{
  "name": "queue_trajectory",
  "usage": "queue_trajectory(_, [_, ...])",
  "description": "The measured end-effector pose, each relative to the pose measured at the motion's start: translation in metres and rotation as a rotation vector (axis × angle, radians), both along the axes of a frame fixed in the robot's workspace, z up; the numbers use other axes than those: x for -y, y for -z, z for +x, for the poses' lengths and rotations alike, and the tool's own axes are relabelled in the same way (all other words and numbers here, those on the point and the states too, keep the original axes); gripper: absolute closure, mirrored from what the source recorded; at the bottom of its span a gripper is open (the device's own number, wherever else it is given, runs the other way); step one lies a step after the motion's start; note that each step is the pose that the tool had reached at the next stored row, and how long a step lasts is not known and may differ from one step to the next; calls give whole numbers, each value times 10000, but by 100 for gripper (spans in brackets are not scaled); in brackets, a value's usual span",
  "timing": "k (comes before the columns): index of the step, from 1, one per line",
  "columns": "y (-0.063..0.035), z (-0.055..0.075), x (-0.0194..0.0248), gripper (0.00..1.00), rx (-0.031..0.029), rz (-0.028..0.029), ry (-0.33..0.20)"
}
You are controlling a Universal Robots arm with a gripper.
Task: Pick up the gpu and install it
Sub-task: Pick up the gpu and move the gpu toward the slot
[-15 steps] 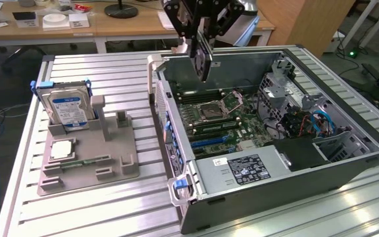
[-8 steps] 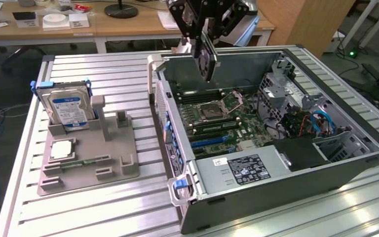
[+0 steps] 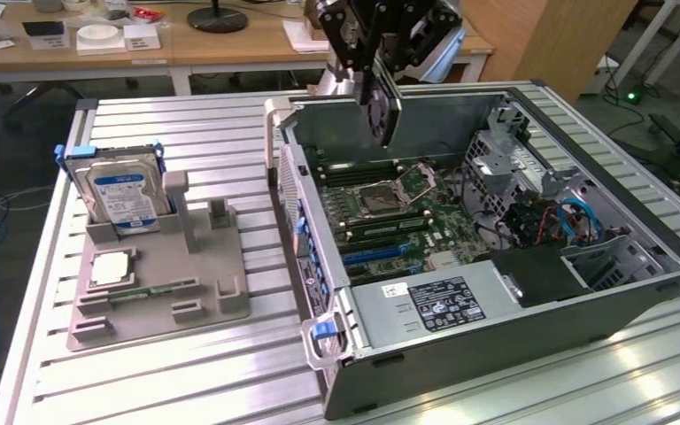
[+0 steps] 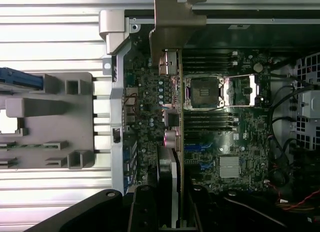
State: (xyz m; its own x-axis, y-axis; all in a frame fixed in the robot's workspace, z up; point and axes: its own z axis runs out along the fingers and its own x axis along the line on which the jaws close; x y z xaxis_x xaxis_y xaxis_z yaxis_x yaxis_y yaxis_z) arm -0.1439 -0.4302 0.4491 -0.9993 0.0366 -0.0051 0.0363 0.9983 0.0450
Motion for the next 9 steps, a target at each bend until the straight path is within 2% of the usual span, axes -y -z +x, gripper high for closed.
queue_trajectory(9, [26,119,0,72,0,-1,-61])
